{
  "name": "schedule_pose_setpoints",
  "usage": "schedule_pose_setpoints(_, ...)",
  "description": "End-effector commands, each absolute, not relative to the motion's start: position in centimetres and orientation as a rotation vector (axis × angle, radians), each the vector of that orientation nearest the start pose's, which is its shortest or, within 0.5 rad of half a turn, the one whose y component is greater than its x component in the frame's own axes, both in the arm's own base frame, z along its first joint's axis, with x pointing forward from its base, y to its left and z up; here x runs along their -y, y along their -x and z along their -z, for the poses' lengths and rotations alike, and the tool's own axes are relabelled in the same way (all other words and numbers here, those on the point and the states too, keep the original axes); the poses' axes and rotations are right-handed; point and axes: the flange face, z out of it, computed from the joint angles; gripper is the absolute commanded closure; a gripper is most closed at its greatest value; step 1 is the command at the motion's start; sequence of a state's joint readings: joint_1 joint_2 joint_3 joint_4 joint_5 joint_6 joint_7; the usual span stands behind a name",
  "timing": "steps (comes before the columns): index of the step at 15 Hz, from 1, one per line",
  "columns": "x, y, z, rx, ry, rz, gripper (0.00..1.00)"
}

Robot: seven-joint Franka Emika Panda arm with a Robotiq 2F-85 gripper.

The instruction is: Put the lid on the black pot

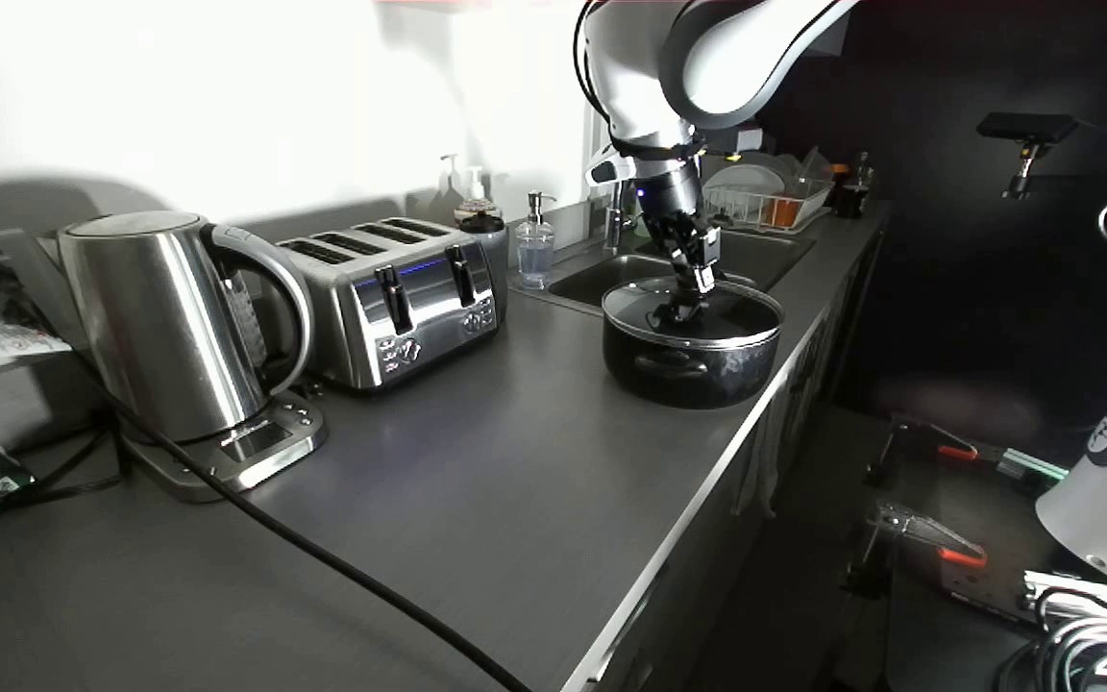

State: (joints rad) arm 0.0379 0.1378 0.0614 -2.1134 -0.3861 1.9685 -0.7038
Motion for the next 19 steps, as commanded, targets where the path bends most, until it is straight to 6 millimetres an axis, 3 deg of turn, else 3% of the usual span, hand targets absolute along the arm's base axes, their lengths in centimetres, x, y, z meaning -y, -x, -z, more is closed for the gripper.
schedule_pose_setpoints(1, -3.4, -53.5, -34.3, 1.578, 2.898, -0.609, 0.24)
schedule_pose_setpoints(4, -3.6, -53.4, -34.8, 1.587, 2.898, -0.596, 0.03)
schedule_pose_setpoints(5, -3.7, -53.4, -34.8, 1.590, 2.898, -0.593, 0.01)
schedule_pose_setpoints(11, -4.1, -52.4, -36.0, 1.628, 2.880, -0.558, 0.00)
schedule_pose_setpoints(19, -4.2, -49.0, -38.7, 1.706, 2.863, -0.489, 0.00)
